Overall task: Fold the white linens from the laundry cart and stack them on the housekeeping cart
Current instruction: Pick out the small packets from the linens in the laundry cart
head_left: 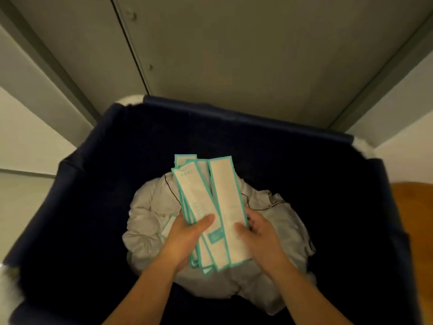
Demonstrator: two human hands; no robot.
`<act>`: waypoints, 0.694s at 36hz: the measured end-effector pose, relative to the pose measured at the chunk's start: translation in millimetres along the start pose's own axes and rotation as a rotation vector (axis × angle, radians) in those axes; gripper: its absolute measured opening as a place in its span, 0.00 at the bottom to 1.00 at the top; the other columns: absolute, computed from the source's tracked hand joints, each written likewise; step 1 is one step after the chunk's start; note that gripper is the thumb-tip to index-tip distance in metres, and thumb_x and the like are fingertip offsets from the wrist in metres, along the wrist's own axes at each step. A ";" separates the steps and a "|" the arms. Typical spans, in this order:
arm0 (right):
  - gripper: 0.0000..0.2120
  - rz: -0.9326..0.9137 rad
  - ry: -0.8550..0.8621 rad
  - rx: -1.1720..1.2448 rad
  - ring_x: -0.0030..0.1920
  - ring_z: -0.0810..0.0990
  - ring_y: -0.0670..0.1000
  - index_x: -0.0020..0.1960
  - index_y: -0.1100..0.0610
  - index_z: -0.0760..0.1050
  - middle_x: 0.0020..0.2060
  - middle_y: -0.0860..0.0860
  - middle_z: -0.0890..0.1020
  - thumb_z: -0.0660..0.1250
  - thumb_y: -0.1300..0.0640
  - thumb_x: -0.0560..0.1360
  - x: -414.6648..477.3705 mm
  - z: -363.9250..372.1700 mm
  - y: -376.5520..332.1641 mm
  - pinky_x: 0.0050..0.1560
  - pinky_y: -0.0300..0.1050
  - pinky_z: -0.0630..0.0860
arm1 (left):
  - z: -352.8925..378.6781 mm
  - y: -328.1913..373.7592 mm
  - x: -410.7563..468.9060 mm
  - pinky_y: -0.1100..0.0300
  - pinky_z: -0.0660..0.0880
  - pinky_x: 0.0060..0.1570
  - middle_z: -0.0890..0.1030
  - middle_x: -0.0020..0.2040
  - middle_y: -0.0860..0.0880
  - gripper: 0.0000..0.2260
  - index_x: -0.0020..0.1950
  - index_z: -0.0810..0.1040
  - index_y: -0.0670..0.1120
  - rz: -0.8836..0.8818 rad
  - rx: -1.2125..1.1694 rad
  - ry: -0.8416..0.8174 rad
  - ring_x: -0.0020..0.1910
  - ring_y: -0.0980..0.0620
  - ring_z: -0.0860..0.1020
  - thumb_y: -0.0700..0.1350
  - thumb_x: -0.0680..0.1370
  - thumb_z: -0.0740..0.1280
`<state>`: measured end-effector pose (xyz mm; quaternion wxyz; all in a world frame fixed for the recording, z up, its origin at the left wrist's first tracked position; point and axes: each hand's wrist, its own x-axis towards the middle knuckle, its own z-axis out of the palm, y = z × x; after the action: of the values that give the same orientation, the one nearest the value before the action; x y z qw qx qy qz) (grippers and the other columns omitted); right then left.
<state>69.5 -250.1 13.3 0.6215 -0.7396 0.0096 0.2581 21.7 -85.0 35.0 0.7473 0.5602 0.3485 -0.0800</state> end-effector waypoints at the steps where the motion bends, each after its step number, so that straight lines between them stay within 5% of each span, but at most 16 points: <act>1: 0.18 -0.017 -0.017 -0.021 0.50 0.83 0.52 0.58 0.50 0.78 0.50 0.51 0.85 0.64 0.70 0.76 -8.6 -3.8 -10.0 0.52 0.52 0.80 | 5.6 5.5 -11.5 0.51 0.80 0.50 0.85 0.49 0.47 0.14 0.57 0.80 0.46 0.020 0.003 -0.004 0.49 0.47 0.84 0.42 0.72 0.74; 9: 0.19 -0.069 -0.104 -0.002 0.51 0.83 0.45 0.56 0.38 0.77 0.50 0.41 0.84 0.70 0.62 0.75 -62.7 -15.2 -77.9 0.48 0.39 0.79 | 38.3 40.7 -64.3 0.51 0.80 0.48 0.85 0.48 0.45 0.09 0.56 0.81 0.44 0.164 0.010 -0.090 0.47 0.45 0.84 0.41 0.76 0.69; 15: 0.32 -0.028 -0.012 0.102 0.59 0.80 0.51 0.66 0.46 0.71 0.58 0.48 0.82 0.77 0.52 0.65 -93.9 -7.5 -92.1 0.59 0.56 0.77 | 43.5 55.6 -79.6 0.67 0.77 0.32 0.85 0.36 0.57 0.04 0.48 0.80 0.52 0.286 0.054 -0.142 0.37 0.58 0.83 0.45 0.74 0.72; 18: 0.27 -0.014 0.053 0.170 0.58 0.81 0.52 0.63 0.49 0.73 0.56 0.49 0.83 0.76 0.58 0.66 -113.7 3.0 -89.9 0.58 0.52 0.78 | 40.5 57.3 -91.5 0.66 0.78 0.33 0.85 0.38 0.56 0.05 0.48 0.80 0.52 0.277 0.060 -0.247 0.38 0.57 0.84 0.43 0.75 0.72; 21: 0.31 -0.012 0.135 0.223 0.59 0.80 0.55 0.64 0.51 0.73 0.57 0.52 0.82 0.78 0.54 0.63 -139.1 11.8 -87.0 0.60 0.57 0.76 | 38.3 52.8 -103.1 0.63 0.79 0.35 0.86 0.43 0.51 0.06 0.51 0.80 0.50 0.257 0.074 -0.362 0.40 0.54 0.84 0.44 0.75 0.71; 25: 0.28 -0.004 0.240 0.300 0.58 0.80 0.58 0.64 0.56 0.74 0.57 0.56 0.82 0.76 0.60 0.65 -184.0 10.3 -78.9 0.60 0.58 0.76 | 48.2 38.1 -121.4 0.49 0.81 0.48 0.85 0.49 0.49 0.16 0.57 0.80 0.50 0.194 0.198 -0.501 0.47 0.50 0.84 0.54 0.72 0.74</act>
<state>-67.4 -279.0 156.9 0.7199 -0.6640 0.1204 0.1626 -28.4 -147.2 145.1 0.7559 0.6238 0.0885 -0.1777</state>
